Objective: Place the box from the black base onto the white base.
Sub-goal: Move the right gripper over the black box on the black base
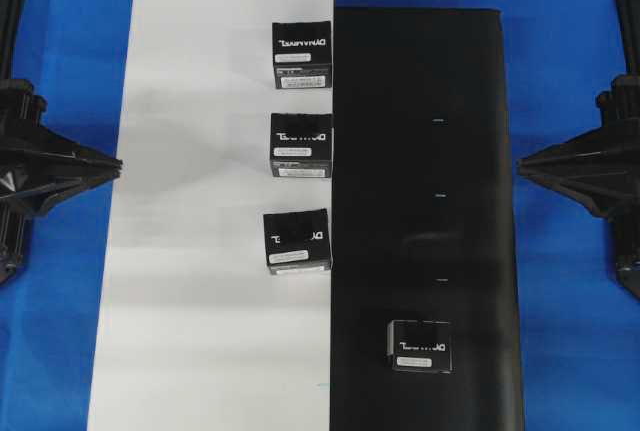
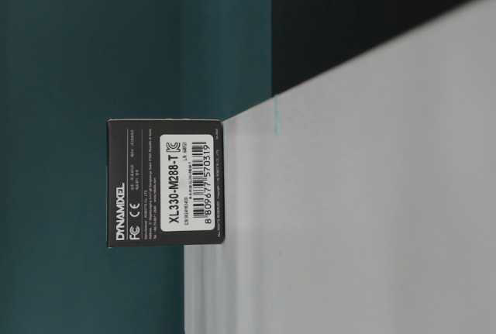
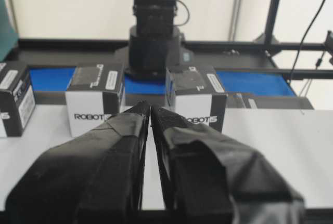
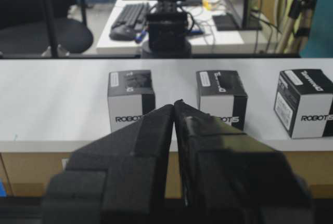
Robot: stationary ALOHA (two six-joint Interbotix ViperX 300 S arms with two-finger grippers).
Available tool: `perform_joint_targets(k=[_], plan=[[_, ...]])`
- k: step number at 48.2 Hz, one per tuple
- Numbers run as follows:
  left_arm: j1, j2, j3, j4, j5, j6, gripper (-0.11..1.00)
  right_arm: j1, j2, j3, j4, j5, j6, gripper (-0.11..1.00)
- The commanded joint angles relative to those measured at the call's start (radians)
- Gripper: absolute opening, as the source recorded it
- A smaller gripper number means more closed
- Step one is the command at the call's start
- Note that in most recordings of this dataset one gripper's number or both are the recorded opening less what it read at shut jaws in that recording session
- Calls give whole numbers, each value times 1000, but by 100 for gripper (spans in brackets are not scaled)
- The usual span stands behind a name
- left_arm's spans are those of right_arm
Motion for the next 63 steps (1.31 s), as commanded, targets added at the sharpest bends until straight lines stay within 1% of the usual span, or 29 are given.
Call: perform_joint_targets(k=[1, 3, 4, 6, 8, 11, 15, 19, 22, 24, 30, 33, 37, 43, 50, 55, 58, 59, 63], plan=[[-2, 6, -21, 15, 25, -20, 14, 25, 3, -23, 5, 3, 9, 14], [-2, 5, -28, 15, 48, -23, 15, 41, 6, -35, 18, 38, 12, 12], [-2, 2, -31, 15, 60, -25, 15, 46, 8, -44, 25, 67, 15, 9], [-2, -2, -35, 15, 81, -26, 10, 63, 9, -69, 35, 137, 23, 2], [-2, -8, -43, 15, 106, -26, 4, 80, 11, -97, 38, 218, 31, -2], [-2, -17, -48, 15, 127, -26, -1, 98, 11, -135, 40, 328, 38, -3], [-2, -31, -49, 15, 146, -28, -3, 129, 12, -189, 43, 445, 46, -3], [-2, -48, -54, 15, 156, -28, -3, 166, 15, -216, 48, 482, 67, -3], [-2, -58, -55, 15, 163, -28, -3, 193, 25, -227, 48, 499, 97, -3], [-2, -63, -57, 15, 170, -28, -3, 210, 35, -233, 48, 508, 123, -3], [-2, -72, -63, 15, 196, -29, -3, 261, 97, -245, 49, 522, 230, -3], [-2, -74, -69, 15, 213, -34, -3, 287, 138, -259, 43, 531, 264, -3], [-2, -75, -74, 15, 230, -49, -3, 327, 196, -287, 38, 554, 268, -3], [-2, -75, -80, 15, 247, -69, -3, 362, 276, -336, 38, 575, 273, -3], [-3, -80, -86, 15, 249, -78, -3, 400, 385, -422, 29, 630, 273, -3], [-3, -86, -87, 15, 259, -78, -3, 407, 449, -459, 12, 706, 273, -3], [-6, -89, -87, 15, 272, -78, -3, 400, 476, -472, 2, 778, 275, -3], [-6, -91, -87, 15, 276, -80, -3, 399, 486, -482, 0, 813, 278, -3], [-11, -97, -89, 15, 288, -80, -3, 403, 517, -502, 2, 884, 308, -3]])
